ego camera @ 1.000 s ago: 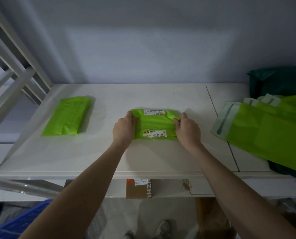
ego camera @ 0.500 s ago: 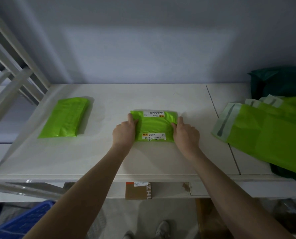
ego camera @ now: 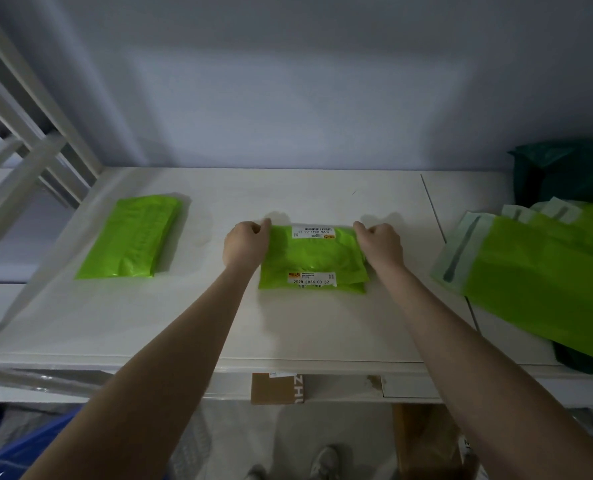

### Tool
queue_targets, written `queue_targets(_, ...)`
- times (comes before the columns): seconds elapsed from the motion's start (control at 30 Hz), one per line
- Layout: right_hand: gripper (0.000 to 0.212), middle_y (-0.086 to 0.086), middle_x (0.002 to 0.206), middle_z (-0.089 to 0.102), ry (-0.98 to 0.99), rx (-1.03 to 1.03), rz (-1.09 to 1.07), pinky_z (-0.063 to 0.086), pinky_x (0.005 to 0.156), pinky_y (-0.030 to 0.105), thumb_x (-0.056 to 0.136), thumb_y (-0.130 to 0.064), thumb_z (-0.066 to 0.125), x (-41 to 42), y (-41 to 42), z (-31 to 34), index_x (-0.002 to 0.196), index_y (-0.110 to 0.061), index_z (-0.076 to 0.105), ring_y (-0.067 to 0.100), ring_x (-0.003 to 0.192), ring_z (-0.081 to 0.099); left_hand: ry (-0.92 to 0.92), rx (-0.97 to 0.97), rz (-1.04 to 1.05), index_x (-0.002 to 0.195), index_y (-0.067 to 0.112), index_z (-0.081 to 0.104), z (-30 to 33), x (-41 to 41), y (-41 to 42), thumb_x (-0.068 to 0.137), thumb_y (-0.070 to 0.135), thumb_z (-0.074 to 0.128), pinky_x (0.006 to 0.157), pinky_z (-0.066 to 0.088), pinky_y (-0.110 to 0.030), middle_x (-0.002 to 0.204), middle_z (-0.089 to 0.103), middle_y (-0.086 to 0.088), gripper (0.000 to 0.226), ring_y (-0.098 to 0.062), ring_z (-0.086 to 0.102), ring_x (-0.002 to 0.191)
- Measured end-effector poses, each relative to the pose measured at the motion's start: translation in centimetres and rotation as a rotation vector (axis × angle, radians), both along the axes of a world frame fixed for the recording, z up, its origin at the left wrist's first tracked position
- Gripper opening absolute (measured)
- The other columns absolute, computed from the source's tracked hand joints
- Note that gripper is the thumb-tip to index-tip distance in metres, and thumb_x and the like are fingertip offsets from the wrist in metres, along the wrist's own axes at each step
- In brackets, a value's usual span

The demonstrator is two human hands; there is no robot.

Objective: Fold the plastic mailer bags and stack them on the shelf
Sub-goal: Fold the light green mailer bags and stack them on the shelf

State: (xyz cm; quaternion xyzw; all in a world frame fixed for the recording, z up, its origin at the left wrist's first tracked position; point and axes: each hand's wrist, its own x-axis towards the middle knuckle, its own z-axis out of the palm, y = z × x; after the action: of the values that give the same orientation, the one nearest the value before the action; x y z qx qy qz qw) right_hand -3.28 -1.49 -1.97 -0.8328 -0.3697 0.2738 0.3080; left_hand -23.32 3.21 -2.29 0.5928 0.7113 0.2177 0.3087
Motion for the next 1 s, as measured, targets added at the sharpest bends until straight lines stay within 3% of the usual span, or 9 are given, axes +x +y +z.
queue_targets(0.1,0.035,0.019,0.095,0.065,-0.057,-0.024,-0.008,0.040,0.072,0.032,0.091,-0.033,0.051,-0.2,0.7,-0.7,0.080,-0.002,0.062,0.035,0.091,0.060,-0.036,0.013,0.010,0.082,0.011,0.064,-0.3,0.4,0.3,0.096,0.031,0.045,0.066,0.038,-0.026,0.077,0.062,-0.007,0.031,-0.027,0.056,0.082)
queue_targets(0.2,0.033,0.019,0.102,0.067,-0.116,-0.032,-0.014,0.041,0.071,0.031,0.091,-0.028,0.051,-0.3,1.0,-1.2,0.096,0.001,0.065,0.037,0.097,0.062,-0.043,0.031,0.043,0.109,0.008,0.066,-0.9,0.7,0.4,0.096,0.028,0.046,0.075,0.043,-0.029,0.107,0.067,-0.008,0.031,-0.029,0.058,0.103)
queue_targets(0.37,0.017,0.016,0.100,0.067,-0.234,-0.012,-0.019,0.038,0.067,0.031,0.090,-0.019,0.047,-0.7,0.6,-1.6,0.083,-0.009,0.059,0.036,0.092,0.062,0.157,0.119,-0.005,0.112,0.012,0.061,-1.7,0.8,0.1,0.098,0.024,0.039,0.083,0.042,-0.038,0.112,0.064,-0.010,0.029,-0.031,0.049,0.110)
queue_targets(0.5,0.021,0.014,0.106,0.063,-0.355,0.007,0.025,0.044,0.074,0.034,0.092,-0.018,0.045,-1.1,-0.1,-1.6,0.104,-0.007,0.057,0.035,0.096,0.060,0.353,0.201,-0.104,0.110,0.010,0.051,-1.9,0.9,-0.3,0.098,0.026,0.035,0.078,0.035,-0.038,0.109,0.062,-0.010,0.025,-0.032,0.048,0.106)
queue_targets(0.6,0.028,0.016,0.114,0.056,-0.309,0.064,0.008,0.043,0.077,0.037,0.093,-0.022,0.047,-1.1,0.0,-0.8,0.114,-0.003,0.047,0.037,0.102,0.056,0.314,0.197,-0.051,0.113,0.008,0.048,-1.3,0.6,-0.3,0.100,0.032,0.035,0.082,0.037,-0.041,0.114,0.056,-0.011,0.030,-0.032,0.047,0.108)
queue_targets(0.67,0.028,0.018,0.116,0.052,-0.350,0.179,0.049,0.041,0.082,0.038,0.094,-0.021,0.046,-1.1,0.2,-0.4,0.113,-0.001,0.051,0.036,0.107,0.051,0.271,0.304,-0.065,0.111,0.007,0.052,-0.7,0.8,-0.6,0.101,0.027,0.032,0.082,0.037,-0.042,0.114,0.054,-0.012,0.030,-0.033,0.048,0.106)
queue_targets(0.73,0.026,0.020,0.112,0.054,-0.448,0.301,0.179,0.040,0.085,0.041,0.093,-0.017,0.044,-1.9,0.3,-0.2,0.107,0.000,0.058,0.037,0.108,0.048,0.206,0.440,-0.207,0.113,0.008,0.056,0.0,1.6,-1.4,0.099,0.020,0.031,0.084,0.038,-0.041,0.115,0.055,-0.011,0.031,-0.033,0.050,0.106)
queue_targets(0.87,0.044,0.014,0.098,0.062,-0.537,0.409,0.477,0.047,0.075,0.040,0.088,-0.026,0.027,-4.7,-0.3,-0.5,0.093,-0.003,0.064,0.034,0.092,0.056,0.216,0.461,-0.591,0.125,0.010,0.054,-0.6,2.8,-3.4,0.089,0.039,0.011,0.096,0.039,-0.037,0.129,0.053,-0.005,0.063,-0.026,0.050,0.114)
queue_targets(1.0,0.061,0.007,0.122,0.060,-0.560,0.272,0.669,0.042,0.098,0.037,0.090,-0.034,0.012,-5.6,-1.3,-2.5,0.120,-0.007,0.058,0.025,0.115,0.054,0.402,0.396,-0.722,0.141,0.009,0.038,-2.7,2.1,-4.0,0.084,0.042,0.001,0.110,0.025,-0.031,0.147,0.040,-0.007,0.076,-0.024,0.038,0.134)
